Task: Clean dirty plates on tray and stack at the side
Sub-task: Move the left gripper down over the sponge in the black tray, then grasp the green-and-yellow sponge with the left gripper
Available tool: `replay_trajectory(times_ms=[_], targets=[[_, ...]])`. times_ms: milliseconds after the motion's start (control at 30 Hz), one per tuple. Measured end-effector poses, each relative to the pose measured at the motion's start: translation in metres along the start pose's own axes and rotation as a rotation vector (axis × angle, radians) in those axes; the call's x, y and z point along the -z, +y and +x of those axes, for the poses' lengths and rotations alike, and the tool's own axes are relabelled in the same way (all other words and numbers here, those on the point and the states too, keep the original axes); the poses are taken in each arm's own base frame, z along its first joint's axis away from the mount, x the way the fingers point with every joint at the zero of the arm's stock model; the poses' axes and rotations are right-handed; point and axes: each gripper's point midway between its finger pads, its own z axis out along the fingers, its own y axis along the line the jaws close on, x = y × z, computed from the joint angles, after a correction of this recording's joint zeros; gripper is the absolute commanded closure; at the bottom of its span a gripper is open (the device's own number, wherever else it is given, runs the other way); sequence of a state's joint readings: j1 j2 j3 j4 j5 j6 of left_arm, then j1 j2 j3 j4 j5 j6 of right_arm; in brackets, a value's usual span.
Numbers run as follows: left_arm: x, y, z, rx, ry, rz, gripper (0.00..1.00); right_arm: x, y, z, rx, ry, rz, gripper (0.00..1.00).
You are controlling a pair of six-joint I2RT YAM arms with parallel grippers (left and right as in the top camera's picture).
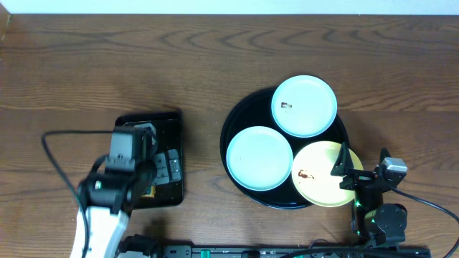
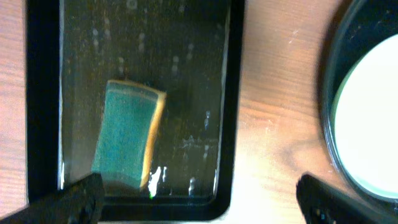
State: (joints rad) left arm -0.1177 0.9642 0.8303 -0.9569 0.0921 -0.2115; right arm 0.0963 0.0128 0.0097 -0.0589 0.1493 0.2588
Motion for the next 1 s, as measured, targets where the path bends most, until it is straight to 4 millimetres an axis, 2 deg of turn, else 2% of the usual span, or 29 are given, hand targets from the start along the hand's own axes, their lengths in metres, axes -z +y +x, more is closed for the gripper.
replay_trajectory(times_ms=[167,367,733,1000], targets=[[-0.014,-0.003,0.014,0.013,0.191,-0.010,0.02,0.000,0.000,0.000,0.000,0.000,0.000,0.01],[-0.029,-0.001,0.021,0.059,0.280,-0.026,0.02,0.000,0.000,0.000,0.000,0.000,0.000,0.01],[-0.032,0.061,-0.006,0.292,0.185,-0.137,0.02,0.000,0.000,0.000,0.000,0.000,0.000,0.01],[-0.047,0.066,-0.011,0.239,0.212,-0.102,0.02,0.000,0.000,0.000,0.000,0.000,0.000,0.01]])
